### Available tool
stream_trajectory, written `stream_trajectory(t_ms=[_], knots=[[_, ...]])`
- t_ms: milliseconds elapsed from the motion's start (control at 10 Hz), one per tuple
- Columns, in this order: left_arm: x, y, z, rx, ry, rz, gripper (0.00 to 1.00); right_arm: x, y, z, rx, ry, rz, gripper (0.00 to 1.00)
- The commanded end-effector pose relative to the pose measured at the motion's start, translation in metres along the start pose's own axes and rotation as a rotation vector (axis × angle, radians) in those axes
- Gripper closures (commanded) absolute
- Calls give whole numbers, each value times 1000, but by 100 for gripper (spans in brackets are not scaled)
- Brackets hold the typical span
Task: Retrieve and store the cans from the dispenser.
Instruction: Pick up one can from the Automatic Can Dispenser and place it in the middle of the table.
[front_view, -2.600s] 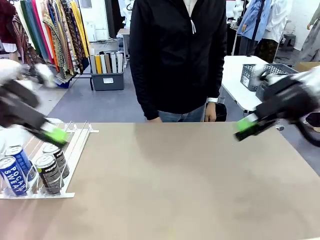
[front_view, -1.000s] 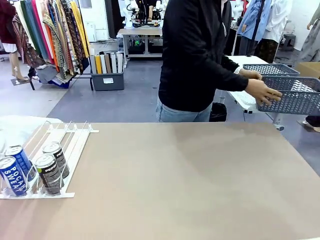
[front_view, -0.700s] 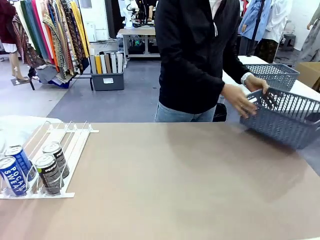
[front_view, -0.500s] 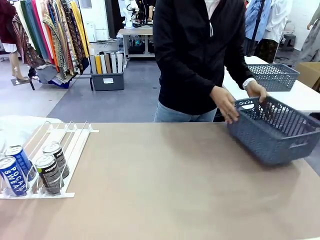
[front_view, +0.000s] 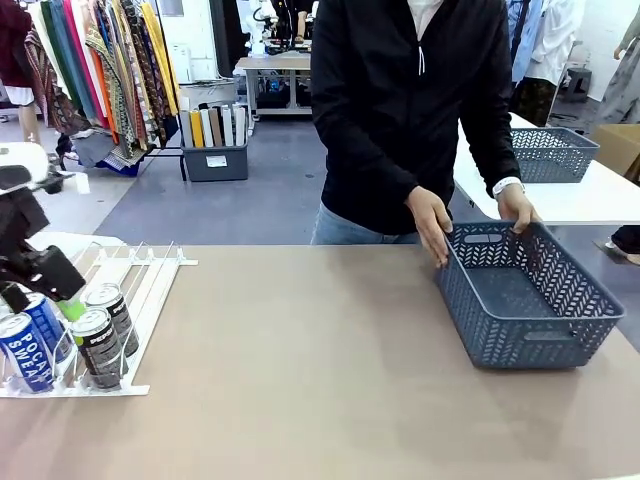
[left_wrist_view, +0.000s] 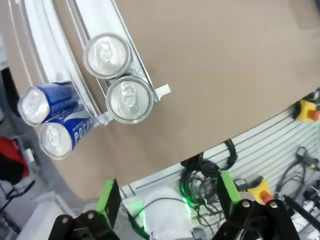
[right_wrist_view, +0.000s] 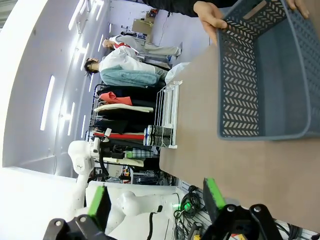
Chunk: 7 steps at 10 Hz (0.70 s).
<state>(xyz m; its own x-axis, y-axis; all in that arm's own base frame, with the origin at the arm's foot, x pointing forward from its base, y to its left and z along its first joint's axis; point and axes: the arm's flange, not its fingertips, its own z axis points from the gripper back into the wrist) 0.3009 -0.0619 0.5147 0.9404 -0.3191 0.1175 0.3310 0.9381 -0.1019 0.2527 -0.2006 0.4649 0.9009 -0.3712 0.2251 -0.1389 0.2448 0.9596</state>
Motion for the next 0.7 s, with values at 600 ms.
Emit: stream_trajectory(t_ms=[600], knots=[[25,13,-36,11,34,138,0,2,4,3,14,-3,11,0]])
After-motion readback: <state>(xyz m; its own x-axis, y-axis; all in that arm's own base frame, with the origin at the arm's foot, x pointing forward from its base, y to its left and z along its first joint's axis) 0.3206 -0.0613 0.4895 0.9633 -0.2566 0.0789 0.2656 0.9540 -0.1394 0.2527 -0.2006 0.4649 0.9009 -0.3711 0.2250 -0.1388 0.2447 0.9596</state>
